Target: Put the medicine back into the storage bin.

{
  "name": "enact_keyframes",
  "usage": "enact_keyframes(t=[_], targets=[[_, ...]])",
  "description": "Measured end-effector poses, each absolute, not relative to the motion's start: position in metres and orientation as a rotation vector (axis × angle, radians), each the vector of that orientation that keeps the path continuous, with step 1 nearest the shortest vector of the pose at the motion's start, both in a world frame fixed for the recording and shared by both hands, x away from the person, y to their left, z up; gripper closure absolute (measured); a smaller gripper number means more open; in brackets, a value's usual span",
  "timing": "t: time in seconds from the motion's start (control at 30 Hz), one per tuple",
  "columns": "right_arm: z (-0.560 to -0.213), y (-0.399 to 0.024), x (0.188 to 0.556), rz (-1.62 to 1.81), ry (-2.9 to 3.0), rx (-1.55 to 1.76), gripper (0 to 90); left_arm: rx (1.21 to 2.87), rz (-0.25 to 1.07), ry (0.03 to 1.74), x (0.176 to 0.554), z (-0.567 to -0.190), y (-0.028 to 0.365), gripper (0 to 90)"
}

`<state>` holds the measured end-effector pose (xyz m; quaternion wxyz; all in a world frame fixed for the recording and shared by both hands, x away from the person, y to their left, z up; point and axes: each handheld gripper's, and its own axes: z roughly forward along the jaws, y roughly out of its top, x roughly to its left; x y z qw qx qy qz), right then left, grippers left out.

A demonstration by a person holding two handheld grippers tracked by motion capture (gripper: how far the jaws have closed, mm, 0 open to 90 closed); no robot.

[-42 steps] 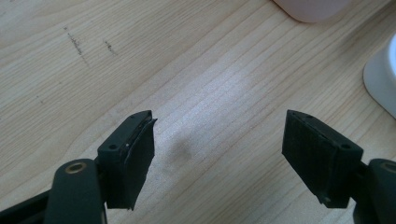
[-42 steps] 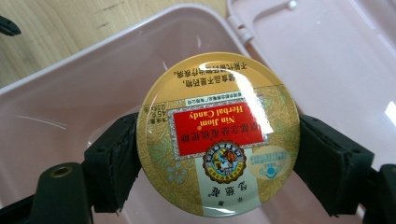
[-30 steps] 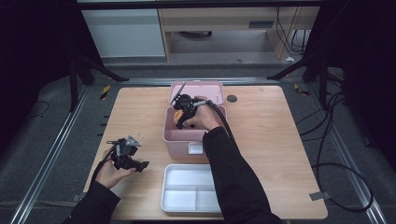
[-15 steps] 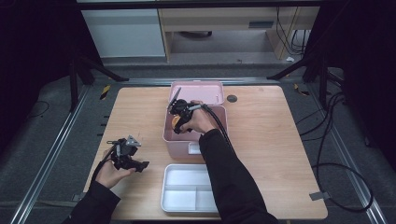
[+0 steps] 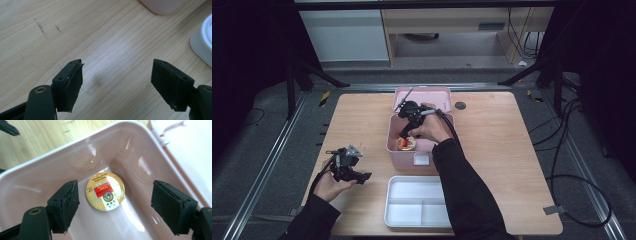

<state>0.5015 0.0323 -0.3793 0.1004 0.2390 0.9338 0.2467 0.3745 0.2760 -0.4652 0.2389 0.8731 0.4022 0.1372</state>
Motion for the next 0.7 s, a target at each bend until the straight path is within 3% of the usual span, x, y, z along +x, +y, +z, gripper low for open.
enact_keyframes(t=[0.43,0.7], targets=[[-0.335,-0.027,0.462,0.821,2.623,0.652,29.4,2.404,0.396,0.994,0.366,-0.452,0.263,27.1],[-0.325,-0.073,0.434,0.852,2.555,0.655,31.3,2.411,0.411,0.951,0.362,-0.447,0.256,29.8]])
